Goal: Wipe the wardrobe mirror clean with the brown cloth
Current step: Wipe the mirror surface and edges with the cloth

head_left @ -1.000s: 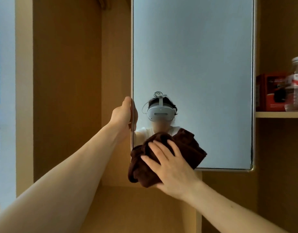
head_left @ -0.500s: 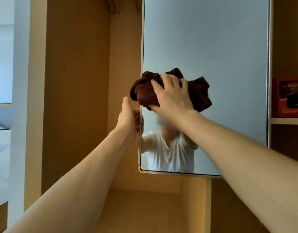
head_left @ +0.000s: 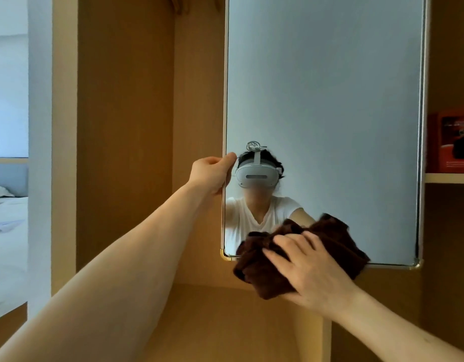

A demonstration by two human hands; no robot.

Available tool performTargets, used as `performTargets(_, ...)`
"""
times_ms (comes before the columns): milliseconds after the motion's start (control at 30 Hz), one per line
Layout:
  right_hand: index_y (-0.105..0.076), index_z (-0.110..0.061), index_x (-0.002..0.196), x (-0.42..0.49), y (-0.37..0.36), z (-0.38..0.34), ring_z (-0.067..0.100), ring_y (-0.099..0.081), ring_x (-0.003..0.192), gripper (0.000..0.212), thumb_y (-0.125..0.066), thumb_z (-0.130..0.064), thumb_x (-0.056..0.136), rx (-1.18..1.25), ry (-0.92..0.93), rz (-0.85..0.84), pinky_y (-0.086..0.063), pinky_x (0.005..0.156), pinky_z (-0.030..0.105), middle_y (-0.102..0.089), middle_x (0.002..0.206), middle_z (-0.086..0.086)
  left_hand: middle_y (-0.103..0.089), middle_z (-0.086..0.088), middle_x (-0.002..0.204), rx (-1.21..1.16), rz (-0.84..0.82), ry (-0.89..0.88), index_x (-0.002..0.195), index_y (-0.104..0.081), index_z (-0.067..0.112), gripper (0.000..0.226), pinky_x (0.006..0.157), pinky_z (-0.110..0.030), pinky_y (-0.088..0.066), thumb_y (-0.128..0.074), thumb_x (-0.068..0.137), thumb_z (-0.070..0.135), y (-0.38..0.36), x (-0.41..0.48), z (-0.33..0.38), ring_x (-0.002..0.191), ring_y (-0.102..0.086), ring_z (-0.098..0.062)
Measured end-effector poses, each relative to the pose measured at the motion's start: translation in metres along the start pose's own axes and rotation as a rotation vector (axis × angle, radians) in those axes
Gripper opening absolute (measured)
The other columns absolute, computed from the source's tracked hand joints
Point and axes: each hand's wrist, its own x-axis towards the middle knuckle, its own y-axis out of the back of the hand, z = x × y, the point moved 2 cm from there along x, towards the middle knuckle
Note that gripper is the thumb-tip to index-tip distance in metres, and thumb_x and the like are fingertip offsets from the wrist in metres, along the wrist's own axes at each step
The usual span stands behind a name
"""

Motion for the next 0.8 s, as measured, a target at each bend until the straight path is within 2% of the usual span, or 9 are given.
performTargets(133,-0.063,-0.01,0.119,-0.053,-0.002,0.023,0.027,-0.053,0.101,0.074,-0.082,-0.048,0.059,0.042,-0.151,0.007,-0.051,0.084,0.046,-0.057,0.108,0.009,-0.052,-0.016,0.073,-0.007,0.0,-0.001,0.077,-0.056,0.01,0.025,0.062,-0.037,-0.037,-0.06,0.087,0.033,-0.003,-0.003,-0.001,0.067,-0.043,-0.025)
performTargets(267,-0.066,-0.008,0.113,-0.033,-0.001,-0.003,0.028,-0.059,0.093,0.065,-0.078,-0.046,0.063,0.133,-0.229,0.039,-0.053,0.082,0.044,-0.059,0.102,0.009,-0.054,-0.012,0.065,-0.006,0.037,0.001,0.066,-0.057,0.013,0.028,0.059,-0.035,-0.04,-0.062,0.085,0.033,-0.004,-0.004,-0.003,0.065,-0.047,-0.024)
performTargets(400,-0.063,-0.01,0.117,0.02,-0.006,-0.053,0.027,-0.056,0.1,0.055,-0.068,-0.046,0.076,0.238,-0.204,0.025,-0.048,0.091,0.044,-0.058,0.108,0.008,-0.061,-0.013,0.067,0.03,0.061,-0.016,0.059,-0.059,0.013,0.033,0.064,-0.04,-0.049,-0.06,0.084,0.034,-0.004,-0.003,-0.003,0.065,-0.054,-0.028)
performTargets(500,-0.055,-0.01,0.127,0.04,-0.007,-0.074,0.028,-0.05,0.108,0.055,-0.059,-0.045,0.085,0.282,-0.186,-0.043,-0.041,0.099,0.043,-0.053,0.117,0.009,-0.063,-0.013,0.07,0.041,0.055,-0.003,0.062,-0.062,0.014,0.031,0.072,-0.043,-0.053,-0.061,0.085,0.035,-0.001,-0.002,-0.002,0.068,-0.057,-0.028)
performTargets(633,-0.062,-0.008,0.117,0.009,0.003,-0.042,0.026,-0.056,0.102,0.054,-0.066,-0.045,0.078,0.269,-0.109,-0.076,-0.048,0.093,0.041,-0.059,0.111,0.009,-0.063,-0.011,0.071,0.048,0.027,-0.006,0.073,-0.064,0.013,0.026,0.073,-0.044,-0.053,-0.061,0.086,0.036,0.0,-0.001,-0.001,0.069,-0.056,-0.025)
performTargets(700,-0.066,-0.009,0.112,-0.02,0.008,-0.013,0.024,-0.06,0.096,0.055,-0.074,-0.045,0.072,0.231,-0.155,-0.075,-0.052,0.087,0.039,-0.061,0.105,0.006,-0.064,-0.011,0.069,0.057,0.038,-0.011,0.069,-0.062,0.013,0.027,0.077,-0.047,-0.054,-0.06,0.086,0.034,-0.001,-0.001,-0.002,0.069,-0.057,-0.026)
performTargets(800,-0.066,-0.01,0.114,-0.056,0.013,0.017,0.022,-0.061,0.093,0.061,-0.08,-0.044,0.066,0.173,-0.225,-0.112,-0.054,0.082,0.037,-0.061,0.103,0.004,-0.065,-0.009,0.066,0.055,0.057,-0.009,0.062,-0.062,0.015,0.029,0.071,-0.042,-0.053,-0.059,0.083,0.035,-0.003,-0.002,-0.003,0.068,-0.059,-0.026)
